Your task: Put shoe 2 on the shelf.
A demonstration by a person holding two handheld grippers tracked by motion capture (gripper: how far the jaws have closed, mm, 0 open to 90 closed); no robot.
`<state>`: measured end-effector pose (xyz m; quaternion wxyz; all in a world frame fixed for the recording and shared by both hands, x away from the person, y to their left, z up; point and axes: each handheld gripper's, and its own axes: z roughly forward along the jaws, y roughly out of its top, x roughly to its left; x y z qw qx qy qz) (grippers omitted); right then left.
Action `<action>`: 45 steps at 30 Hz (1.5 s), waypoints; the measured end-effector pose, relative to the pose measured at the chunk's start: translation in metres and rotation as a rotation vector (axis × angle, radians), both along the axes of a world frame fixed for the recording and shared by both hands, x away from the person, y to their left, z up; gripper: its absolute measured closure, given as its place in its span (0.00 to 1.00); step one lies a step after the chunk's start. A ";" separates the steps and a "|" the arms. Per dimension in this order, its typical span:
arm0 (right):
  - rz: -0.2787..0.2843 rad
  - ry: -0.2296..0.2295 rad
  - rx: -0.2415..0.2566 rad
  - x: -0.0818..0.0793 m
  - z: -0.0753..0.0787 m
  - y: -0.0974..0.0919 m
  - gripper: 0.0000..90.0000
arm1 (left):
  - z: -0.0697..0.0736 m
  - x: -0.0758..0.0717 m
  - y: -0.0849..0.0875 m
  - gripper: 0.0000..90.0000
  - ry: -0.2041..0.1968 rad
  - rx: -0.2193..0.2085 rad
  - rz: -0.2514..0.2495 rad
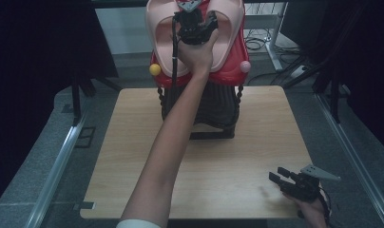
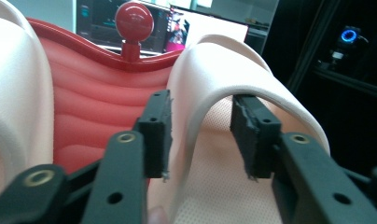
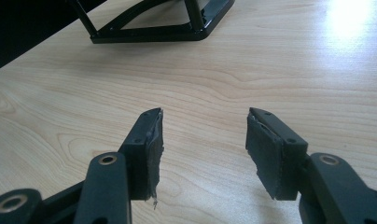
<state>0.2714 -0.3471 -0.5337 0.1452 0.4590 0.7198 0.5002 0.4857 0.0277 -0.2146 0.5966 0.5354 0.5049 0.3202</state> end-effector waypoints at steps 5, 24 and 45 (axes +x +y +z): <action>0.008 -0.002 -0.008 0.000 0.000 0.002 0.51 | -0.001 -0.008 0.004 0.52 -0.007 -0.001 -0.062; 0.023 -0.003 -0.024 -0.001 0.001 0.010 0.51 | -0.007 -0.064 0.025 0.47 -0.059 -0.010 -0.225; 0.031 0.002 -0.039 -0.001 0.000 0.015 0.51 | -0.061 -0.124 0.051 0.48 -0.059 0.079 -0.481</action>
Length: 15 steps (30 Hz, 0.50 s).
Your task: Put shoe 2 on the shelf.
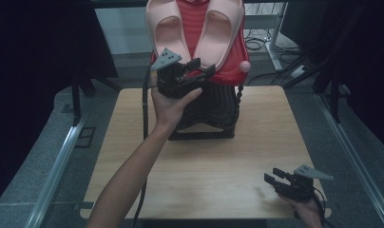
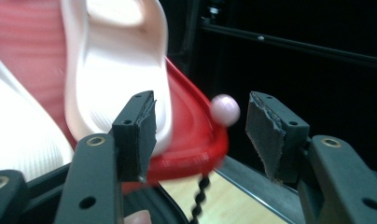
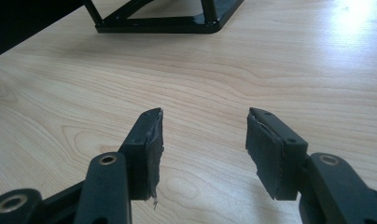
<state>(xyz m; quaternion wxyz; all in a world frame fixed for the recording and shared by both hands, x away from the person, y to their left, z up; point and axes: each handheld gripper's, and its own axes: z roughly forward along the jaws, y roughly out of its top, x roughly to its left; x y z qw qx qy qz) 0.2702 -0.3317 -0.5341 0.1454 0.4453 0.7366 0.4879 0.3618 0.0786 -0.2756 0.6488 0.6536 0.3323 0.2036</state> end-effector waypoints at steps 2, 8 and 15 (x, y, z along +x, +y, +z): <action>0.001 0.000 0.000 0.000 0.000 0.002 0.51 | -0.007 -0.006 0.003 0.48 0.006 0.003 -0.022; 0.011 0.006 -0.009 0.001 -0.002 0.006 0.51 | -0.030 -0.025 0.008 0.48 0.021 0.014 -0.085; 0.011 0.012 -0.008 0.001 -0.003 0.007 0.51 | -0.057 -0.041 0.017 0.48 0.056 0.005 -0.126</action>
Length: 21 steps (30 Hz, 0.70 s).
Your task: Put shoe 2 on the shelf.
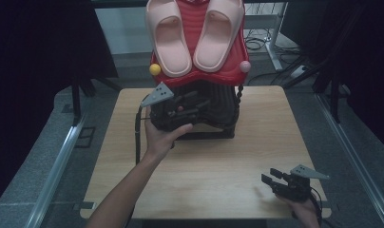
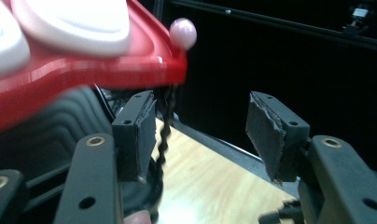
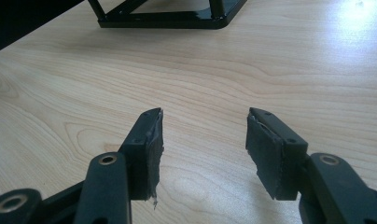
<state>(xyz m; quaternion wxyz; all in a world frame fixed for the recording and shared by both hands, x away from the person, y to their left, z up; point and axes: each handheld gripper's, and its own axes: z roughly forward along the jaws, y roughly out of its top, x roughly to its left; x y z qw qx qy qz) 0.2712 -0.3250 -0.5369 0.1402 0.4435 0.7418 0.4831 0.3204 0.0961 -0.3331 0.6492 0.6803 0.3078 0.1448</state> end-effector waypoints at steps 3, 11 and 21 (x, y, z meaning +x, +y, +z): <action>0.003 0.003 -0.001 0.000 -0.001 0.001 0.51 | -0.017 -0.008 0.010 0.47 0.023 0.002 -0.007; 0.009 0.007 -0.011 0.001 -0.002 0.002 0.51 | -0.054 -0.025 0.025 0.48 0.065 0.010 -0.021; 0.009 0.009 -0.009 0.001 -0.004 0.004 0.51 | -0.119 -0.050 0.041 0.47 0.150 0.070 -0.035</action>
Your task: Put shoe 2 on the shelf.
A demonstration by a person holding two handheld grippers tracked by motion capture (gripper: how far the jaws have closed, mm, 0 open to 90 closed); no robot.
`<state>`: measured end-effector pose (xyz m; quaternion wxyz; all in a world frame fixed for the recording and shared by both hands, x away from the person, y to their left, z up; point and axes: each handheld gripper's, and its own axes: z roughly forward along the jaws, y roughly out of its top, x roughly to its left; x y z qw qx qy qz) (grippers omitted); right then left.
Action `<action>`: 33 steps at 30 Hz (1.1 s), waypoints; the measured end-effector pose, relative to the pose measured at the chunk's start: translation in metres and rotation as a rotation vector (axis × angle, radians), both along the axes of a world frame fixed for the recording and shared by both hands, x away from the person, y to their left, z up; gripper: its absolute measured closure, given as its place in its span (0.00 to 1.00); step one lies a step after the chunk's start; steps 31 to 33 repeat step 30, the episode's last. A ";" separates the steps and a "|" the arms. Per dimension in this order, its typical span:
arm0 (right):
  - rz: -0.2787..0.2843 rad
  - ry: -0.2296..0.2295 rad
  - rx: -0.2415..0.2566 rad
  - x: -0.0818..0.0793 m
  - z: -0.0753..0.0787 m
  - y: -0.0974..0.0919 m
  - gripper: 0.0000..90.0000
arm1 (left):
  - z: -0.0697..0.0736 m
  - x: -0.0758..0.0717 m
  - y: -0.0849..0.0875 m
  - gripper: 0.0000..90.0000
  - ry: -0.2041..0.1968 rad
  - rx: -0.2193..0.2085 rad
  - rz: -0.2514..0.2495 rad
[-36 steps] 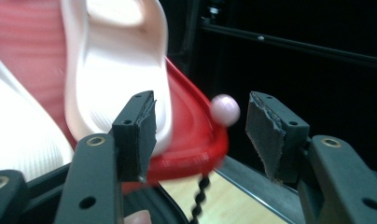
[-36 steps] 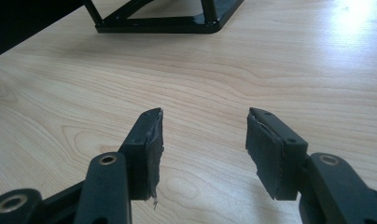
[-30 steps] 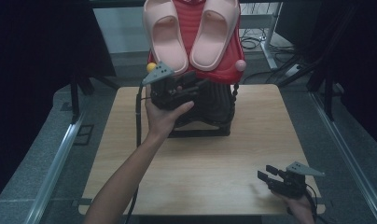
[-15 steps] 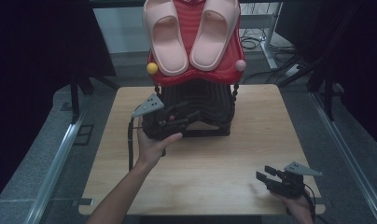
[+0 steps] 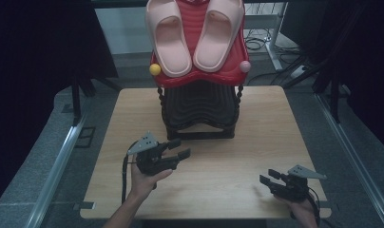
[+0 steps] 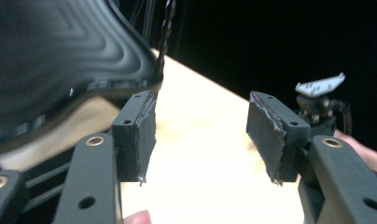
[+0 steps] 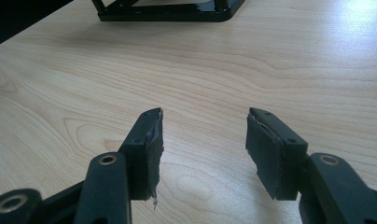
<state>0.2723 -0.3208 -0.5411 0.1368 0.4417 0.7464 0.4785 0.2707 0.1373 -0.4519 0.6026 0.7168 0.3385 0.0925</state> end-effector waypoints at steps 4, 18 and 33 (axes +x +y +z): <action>-0.001 -0.002 0.001 0.000 0.000 0.000 0.51 | -0.017 -0.005 0.003 0.47 0.028 0.011 -0.001; -0.004 0.004 -0.005 0.001 -0.001 0.001 0.51 | -0.065 -0.012 0.017 0.46 0.113 0.037 0.043; -0.005 -0.001 -0.010 0.001 0.000 -0.001 0.51 | -0.071 -0.010 0.018 0.46 0.131 0.045 0.051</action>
